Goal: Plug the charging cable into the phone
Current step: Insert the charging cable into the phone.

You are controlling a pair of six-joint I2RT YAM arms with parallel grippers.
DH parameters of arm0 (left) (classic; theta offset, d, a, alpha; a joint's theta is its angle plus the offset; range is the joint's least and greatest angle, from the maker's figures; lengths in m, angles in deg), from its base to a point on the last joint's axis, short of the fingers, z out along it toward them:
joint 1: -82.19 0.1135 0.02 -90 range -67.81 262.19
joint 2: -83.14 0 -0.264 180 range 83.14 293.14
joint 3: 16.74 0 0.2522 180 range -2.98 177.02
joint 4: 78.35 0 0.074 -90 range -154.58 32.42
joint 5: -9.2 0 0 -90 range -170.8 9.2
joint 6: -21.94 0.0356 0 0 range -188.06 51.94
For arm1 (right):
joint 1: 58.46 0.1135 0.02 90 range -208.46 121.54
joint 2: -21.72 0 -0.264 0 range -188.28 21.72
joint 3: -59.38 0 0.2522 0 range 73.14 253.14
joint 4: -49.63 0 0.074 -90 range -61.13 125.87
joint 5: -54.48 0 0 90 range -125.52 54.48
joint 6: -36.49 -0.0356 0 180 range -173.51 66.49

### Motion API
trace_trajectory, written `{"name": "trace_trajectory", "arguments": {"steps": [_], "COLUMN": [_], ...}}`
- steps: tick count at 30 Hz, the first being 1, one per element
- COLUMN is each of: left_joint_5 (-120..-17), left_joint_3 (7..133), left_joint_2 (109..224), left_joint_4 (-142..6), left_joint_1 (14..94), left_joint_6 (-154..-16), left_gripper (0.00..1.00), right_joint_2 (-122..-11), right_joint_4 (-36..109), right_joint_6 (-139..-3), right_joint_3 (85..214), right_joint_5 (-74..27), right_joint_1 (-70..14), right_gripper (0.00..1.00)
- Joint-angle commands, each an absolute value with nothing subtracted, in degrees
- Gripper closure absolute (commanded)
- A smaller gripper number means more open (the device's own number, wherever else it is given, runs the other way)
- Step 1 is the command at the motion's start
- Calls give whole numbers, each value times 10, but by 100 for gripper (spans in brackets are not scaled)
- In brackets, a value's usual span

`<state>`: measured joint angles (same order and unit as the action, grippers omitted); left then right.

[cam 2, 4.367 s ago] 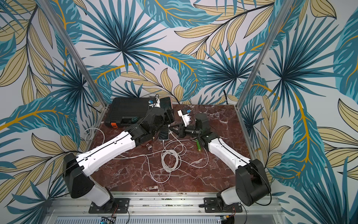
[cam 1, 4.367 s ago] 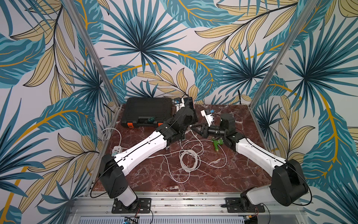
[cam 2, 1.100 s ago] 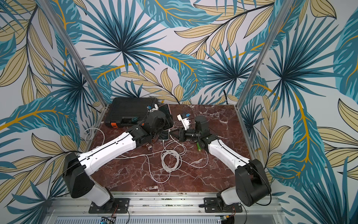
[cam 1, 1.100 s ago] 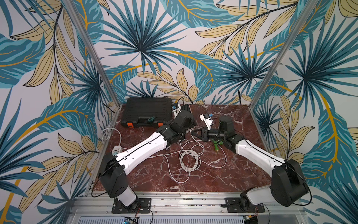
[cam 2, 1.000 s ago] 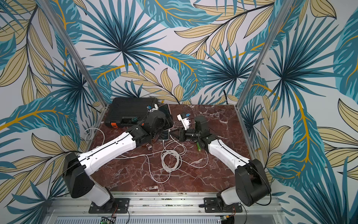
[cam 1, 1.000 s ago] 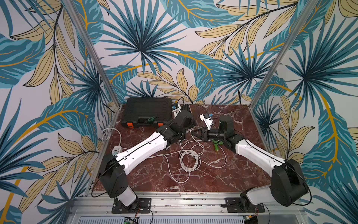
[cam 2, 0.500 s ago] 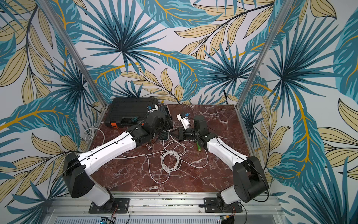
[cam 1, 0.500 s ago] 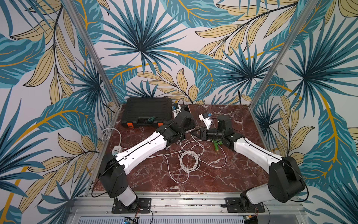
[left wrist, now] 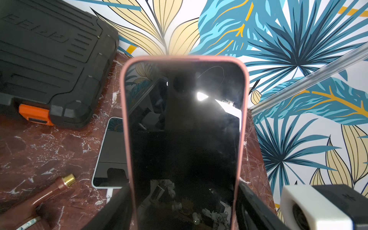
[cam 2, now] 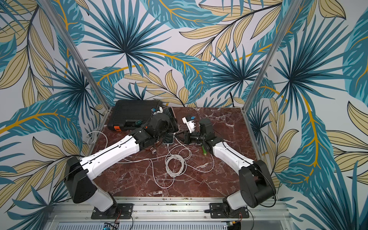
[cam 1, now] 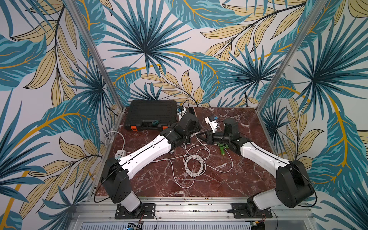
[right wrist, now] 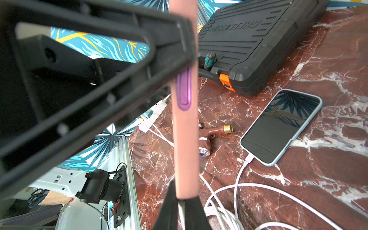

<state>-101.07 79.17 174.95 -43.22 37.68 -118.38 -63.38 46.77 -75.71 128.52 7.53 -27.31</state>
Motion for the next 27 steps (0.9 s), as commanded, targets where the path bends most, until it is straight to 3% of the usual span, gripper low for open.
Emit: {"name": "trace_trajectory", "arguments": {"steps": [1, 21, 27], "left_joint_5": [-890, -905, -910], "left_joint_3": [788, 830, 850], "left_joint_2": [1759, 1797, 1811], "left_joint_4": [-361, -333, -327], "left_joint_1": [350, 354, 370], "left_joint_6": [-1178, -1166, -1165], "left_gripper": [100, 100, 100], "right_joint_2": [-618, -618, -607], "right_joint_4": [640, 626, 609], "right_joint_6": [-747, -741, -730], "right_joint_3": [1304, 1311, 1297], "right_joint_5": [24, 36, 31], "right_joint_1": [-284, -288, -291], "right_gripper": [100, 100, 90]}}
